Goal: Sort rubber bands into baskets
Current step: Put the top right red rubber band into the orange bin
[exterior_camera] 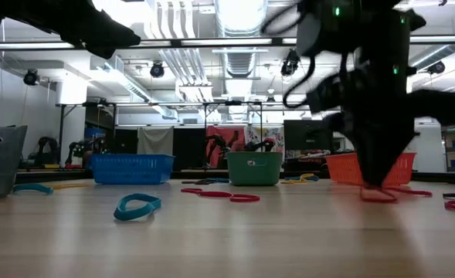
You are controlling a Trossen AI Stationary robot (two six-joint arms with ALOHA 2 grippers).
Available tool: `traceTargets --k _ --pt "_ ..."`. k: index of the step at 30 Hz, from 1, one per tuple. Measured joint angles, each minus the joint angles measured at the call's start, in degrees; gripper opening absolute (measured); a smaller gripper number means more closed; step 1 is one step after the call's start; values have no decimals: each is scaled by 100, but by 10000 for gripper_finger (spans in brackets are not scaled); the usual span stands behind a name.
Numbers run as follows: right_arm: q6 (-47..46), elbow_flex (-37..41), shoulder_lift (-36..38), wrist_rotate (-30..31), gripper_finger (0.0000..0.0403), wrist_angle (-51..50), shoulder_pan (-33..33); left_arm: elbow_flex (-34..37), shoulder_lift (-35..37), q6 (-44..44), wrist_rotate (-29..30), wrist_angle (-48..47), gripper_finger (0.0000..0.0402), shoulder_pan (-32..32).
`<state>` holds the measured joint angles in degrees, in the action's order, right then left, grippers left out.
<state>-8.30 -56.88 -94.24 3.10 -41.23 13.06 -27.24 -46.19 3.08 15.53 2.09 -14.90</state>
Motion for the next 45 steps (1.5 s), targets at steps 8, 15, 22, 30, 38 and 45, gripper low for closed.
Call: traceTargets --k 8,15,22,30,38,45 --pt "-22 -4 561 145 12 527 2 0 0 -3 2 8 77 2" --pt "423 -4 907 471 12 1594 -10 0 0 -1 76 9 77 1" --pt "443 -9 1271 1828 12 1894 -211 0 0 -2 76 9 77 1" --pt "-901 -42 1794 3535 12 1361 -749 0 0 -110 70 30 77 1" --pt "-2457 -547 2091 3274 12 -772 -1882 0 0 -74 70 103 77 0" --pt "-2727 -690 1937 2219 12 -2220 -3297 2 0 -62 347 92 77 2"
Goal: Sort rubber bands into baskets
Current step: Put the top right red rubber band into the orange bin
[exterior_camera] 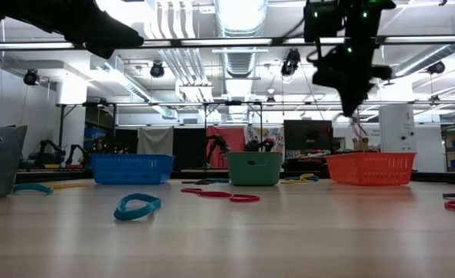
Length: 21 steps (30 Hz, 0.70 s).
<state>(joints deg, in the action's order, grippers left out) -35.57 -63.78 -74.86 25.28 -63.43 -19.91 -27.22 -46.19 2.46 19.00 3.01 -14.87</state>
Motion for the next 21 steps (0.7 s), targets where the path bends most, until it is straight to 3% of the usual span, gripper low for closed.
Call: traceTargets --k 6,21 --pt "19 217 17 -187 12 -108 -470 0 0 0 2 -4 77 0" --pt "-284 799 -25 -194 12 58 -478 0 0 0 11 -13 77 -2"
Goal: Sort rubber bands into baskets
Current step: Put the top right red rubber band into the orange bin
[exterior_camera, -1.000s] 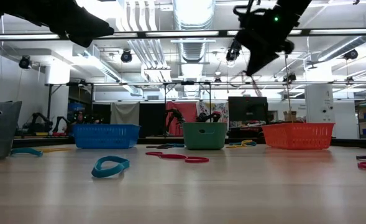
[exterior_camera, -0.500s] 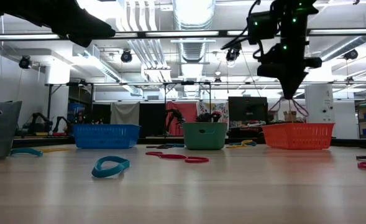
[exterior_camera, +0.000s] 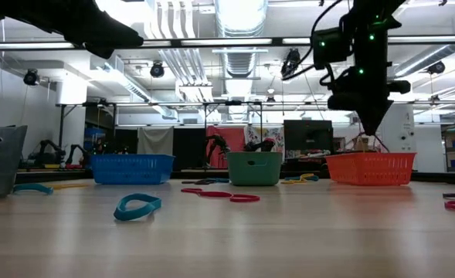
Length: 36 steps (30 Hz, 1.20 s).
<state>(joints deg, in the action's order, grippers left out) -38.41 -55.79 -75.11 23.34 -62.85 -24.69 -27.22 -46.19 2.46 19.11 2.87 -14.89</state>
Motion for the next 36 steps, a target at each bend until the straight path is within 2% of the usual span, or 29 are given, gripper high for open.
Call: traceTargets --k 11,36 --pt "152 286 0 18 13 729 2 0 0 2 2 2 77 1" --pt "236 286 0 18 13 790 2 0 0 2 4 7 77 1"
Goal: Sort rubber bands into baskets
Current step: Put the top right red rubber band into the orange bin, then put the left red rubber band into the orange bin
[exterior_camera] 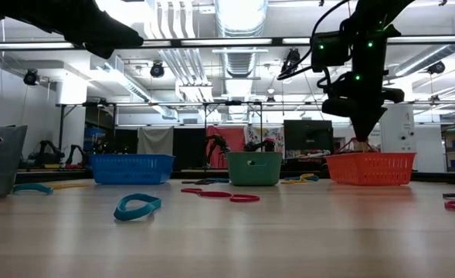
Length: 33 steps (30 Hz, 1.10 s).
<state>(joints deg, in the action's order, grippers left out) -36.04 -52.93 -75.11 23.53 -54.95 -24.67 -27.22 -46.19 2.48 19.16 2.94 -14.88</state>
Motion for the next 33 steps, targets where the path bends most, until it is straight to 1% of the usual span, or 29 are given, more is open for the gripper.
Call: traceTargets --k 4,9,14,18,22,26,33 --pt "6 0 0 3 24 41 0 0 0 0 0 0 77 1" --pt "5 0 0 192 74 54 0 0 0 0 -2 0 77 1" --pt "-28 -8 0 216 117 75 0 -1 0 -69 0 0 77 0" --pt "-25 -105 22 214 136 129 2 0 0 -270 -2 0 77 1" --pt "97 -281 88 216 144 237 57 0 0 -572 -2 0 77 1" --pt "674 -365 159 202 146 936 351 0 0 -1037 -7 -26 77 -1" --pt "1902 -367 177 189 143 2367 1171 0 -1 -1799 -17 -251 77 -1"
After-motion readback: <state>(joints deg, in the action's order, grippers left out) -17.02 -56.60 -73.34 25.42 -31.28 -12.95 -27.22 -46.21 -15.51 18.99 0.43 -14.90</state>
